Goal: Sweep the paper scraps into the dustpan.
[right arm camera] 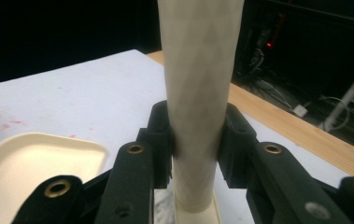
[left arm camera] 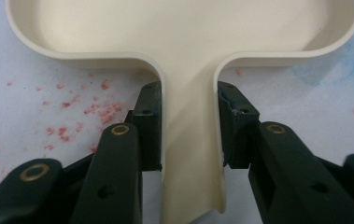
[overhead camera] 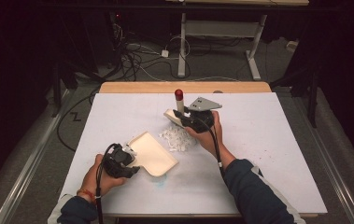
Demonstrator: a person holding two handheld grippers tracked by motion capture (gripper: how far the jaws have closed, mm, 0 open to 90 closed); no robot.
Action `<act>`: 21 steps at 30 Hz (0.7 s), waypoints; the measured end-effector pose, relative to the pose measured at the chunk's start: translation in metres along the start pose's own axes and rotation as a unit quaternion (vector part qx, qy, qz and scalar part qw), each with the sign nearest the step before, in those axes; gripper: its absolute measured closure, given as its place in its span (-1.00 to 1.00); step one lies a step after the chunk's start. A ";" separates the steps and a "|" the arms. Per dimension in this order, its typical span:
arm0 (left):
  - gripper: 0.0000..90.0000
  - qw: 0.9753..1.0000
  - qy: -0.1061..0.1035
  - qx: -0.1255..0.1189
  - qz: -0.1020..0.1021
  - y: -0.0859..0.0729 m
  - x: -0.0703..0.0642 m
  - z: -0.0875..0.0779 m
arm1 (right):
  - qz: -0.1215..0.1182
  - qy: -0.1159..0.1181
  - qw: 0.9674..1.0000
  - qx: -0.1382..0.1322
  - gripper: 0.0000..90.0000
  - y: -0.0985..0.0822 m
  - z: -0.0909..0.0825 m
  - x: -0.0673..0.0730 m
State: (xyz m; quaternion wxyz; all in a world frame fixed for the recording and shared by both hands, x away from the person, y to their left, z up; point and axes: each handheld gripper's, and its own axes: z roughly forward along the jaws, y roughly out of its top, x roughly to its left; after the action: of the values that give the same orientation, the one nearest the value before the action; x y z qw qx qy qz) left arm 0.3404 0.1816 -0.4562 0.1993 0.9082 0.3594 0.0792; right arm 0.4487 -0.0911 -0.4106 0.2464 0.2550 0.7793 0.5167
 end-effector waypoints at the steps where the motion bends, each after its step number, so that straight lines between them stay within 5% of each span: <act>1: 0.41 1.000 0.000 0.000 0.000 0.000 0.000 0.000 | 0.001 0.006 1.000 -0.001 0.56 0.000 0.000 0.003; 21: 0.41 1.000 0.001 0.002 0.007 0.018 -0.007 0.007 | -0.009 0.080 0.996 -0.026 0.57 0.011 -0.003 0.060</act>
State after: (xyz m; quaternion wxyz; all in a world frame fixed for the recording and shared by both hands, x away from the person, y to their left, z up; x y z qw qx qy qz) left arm 0.3483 0.1629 -0.4553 0.1969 0.9108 0.3537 0.0808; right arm 0.4038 -0.0506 -0.4061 0.1941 0.1990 0.7852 0.5533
